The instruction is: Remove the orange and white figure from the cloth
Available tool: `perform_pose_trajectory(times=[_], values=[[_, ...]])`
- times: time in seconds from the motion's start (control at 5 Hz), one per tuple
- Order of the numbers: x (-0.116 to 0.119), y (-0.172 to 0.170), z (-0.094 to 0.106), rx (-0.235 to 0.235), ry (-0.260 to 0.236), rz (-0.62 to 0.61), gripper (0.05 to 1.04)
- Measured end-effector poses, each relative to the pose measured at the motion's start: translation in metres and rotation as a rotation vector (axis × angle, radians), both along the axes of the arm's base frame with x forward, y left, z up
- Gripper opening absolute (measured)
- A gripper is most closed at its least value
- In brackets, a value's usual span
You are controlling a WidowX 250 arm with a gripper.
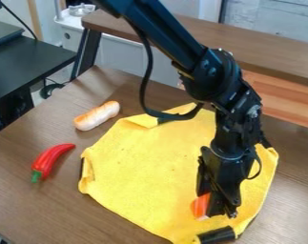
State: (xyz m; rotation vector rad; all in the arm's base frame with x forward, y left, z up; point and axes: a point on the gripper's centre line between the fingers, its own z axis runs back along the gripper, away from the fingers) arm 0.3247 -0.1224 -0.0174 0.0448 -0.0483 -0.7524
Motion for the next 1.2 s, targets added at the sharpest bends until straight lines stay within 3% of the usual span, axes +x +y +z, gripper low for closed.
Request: perform_pose_trajectory(times=[0.2,0.4,0.6,1.0,1.2], values=[[-0.001,-0.002,0.001,0.031,-0.004,0.015,0.503],[0.003,0.008,0.009,0.003,0.008,0.076,0.503],[0.026,0.036,0.040,-0.064,-0.039,0.169,0.503],[0.046,0.118,0.064,-0.127,-0.003,0.392,0.503],[0.051,0.157,0.072,-0.160,-0.011,0.493,0.503]])
